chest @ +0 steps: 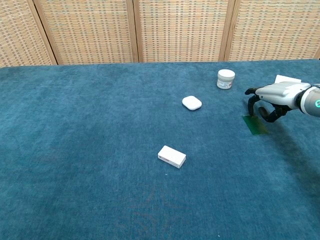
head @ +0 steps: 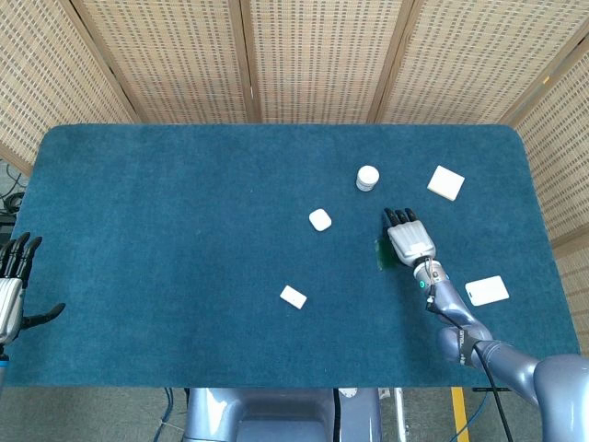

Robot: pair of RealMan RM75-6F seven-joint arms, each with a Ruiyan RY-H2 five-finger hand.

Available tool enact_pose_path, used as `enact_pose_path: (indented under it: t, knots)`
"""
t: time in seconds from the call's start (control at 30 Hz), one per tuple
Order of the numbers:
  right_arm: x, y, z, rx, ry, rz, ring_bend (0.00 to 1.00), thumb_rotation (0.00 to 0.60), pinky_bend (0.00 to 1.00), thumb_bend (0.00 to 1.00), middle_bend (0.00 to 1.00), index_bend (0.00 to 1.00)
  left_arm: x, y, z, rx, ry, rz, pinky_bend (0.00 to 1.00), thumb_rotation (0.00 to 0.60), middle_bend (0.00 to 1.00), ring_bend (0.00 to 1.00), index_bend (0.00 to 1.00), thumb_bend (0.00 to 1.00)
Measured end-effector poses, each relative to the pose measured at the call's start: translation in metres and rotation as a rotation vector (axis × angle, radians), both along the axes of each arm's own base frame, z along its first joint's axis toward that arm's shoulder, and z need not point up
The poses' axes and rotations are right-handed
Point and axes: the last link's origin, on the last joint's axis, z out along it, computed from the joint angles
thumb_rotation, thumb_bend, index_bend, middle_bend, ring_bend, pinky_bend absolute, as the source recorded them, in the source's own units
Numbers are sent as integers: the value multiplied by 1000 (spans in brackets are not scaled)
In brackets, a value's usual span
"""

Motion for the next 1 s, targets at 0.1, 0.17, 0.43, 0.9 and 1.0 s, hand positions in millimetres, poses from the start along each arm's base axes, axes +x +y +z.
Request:
enact_pose_path:
  t: [0.1,0.17,0.43,0.9,1.0]
  knots:
    - [0,2,-1,13,3,2,0,600,0,852,0,454,0,0,0,0,0,0,0,600,0,0,0,0]
    - [1,4,-1,25,-3,1,0,600,0,852,0,494,0,0,0,-1,-1,1,0,600,0,0,0,0]
    - [12,18,7,6,-23,81,0,600,0,841,0,478,0,0,0,-1,0,3,0,600,0,0,0,0]
    - [22,22,21,-125,-78,252,0,600,0,260,0,184,0,1,-1,-4,2,5,0,600,0,0,0,0]
    - [18,10,17,-127,-62,194,0,600,0,260,0,282,0,2,-1,-4,2,7,0,600,0,0,0,0]
